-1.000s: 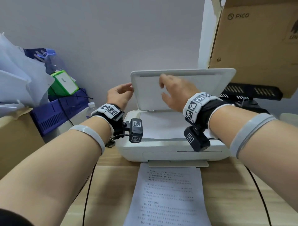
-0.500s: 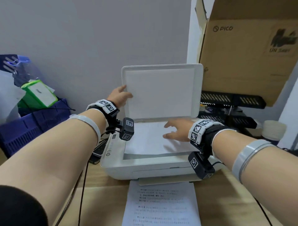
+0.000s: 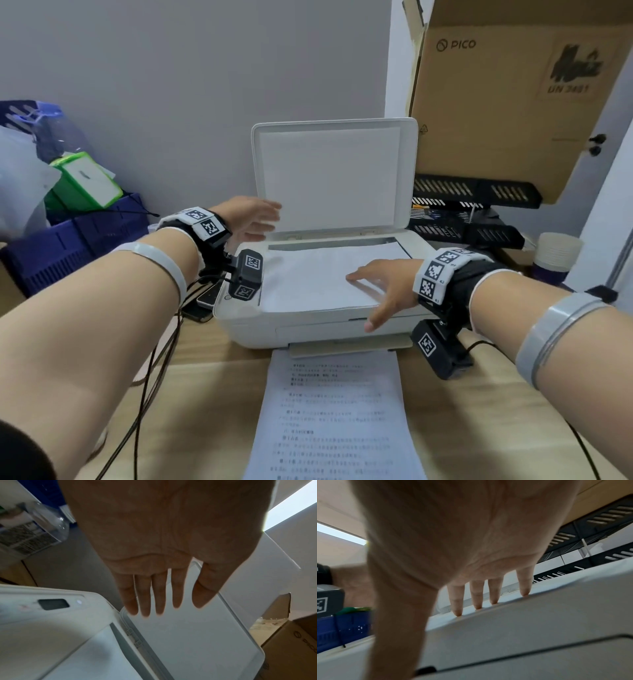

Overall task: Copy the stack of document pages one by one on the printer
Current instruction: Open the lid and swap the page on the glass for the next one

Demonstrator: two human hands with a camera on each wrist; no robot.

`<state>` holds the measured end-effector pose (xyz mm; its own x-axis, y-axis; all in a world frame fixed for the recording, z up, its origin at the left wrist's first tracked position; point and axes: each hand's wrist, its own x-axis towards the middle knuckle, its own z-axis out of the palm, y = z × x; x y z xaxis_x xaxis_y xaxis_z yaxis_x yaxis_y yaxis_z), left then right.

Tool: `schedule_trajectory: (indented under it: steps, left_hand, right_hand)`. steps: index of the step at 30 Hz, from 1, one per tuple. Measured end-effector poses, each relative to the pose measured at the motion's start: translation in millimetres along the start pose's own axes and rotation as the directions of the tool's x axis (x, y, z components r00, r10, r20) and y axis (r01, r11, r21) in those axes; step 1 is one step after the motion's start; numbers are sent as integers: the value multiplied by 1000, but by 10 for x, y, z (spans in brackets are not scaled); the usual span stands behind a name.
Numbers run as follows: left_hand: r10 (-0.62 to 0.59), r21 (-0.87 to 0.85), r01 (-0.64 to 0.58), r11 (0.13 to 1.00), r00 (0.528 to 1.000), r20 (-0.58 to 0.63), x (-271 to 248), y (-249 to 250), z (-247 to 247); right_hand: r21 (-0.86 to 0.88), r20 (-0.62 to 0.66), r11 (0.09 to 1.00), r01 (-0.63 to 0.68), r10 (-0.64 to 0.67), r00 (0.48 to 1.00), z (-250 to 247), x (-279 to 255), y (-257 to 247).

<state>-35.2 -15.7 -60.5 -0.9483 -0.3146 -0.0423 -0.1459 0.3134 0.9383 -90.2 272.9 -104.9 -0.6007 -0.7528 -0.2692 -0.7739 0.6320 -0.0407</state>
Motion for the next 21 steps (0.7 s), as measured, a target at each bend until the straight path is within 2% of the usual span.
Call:
schedule_trajectory:
  steps: [3,6,7,9,11,13,15,18,21]
  left_hand:
    - [-84,116,63,991,979,184,-227,-61,69]
    - [-120,142,84,986,955,271,-425,-2,168]
    - [-106,110,77,991,952,286,-464,41,207]
    - [-47,-18,56,998,942,333,-516,147,326]
    - [30,-107,10,994,928,372,-546,293,527]
    - [122,-124,-83,989,927,355,-553,451,828]
    - [189,-115,-161,980,930,315,-533,601,1198]
    - [214,-147,-178,973,933,289,-523,777,1829]
    - [166,-115,-133,984,922,351,-615,861,2513]
  right_hand:
    - [43,-135,999,1,5,991,50,-165,8]
    - [214,-325,977,-7,78,942,13,-420,68]
    - [286,-401,958,-28,146,904,-38,-539,128]
    - [406,-539,912,-53,286,793,-138,-794,295]
    - [495,-594,861,-119,435,677,-211,-1065,514]
    - [573,-586,794,-202,569,577,-235,-1355,745]
    - [631,-540,723,-282,669,511,-218,-1661,959]
    - [676,-419,617,-403,772,478,-87,-2115,1235]
    - [660,-290,520,-542,842,455,208,-2499,1468]
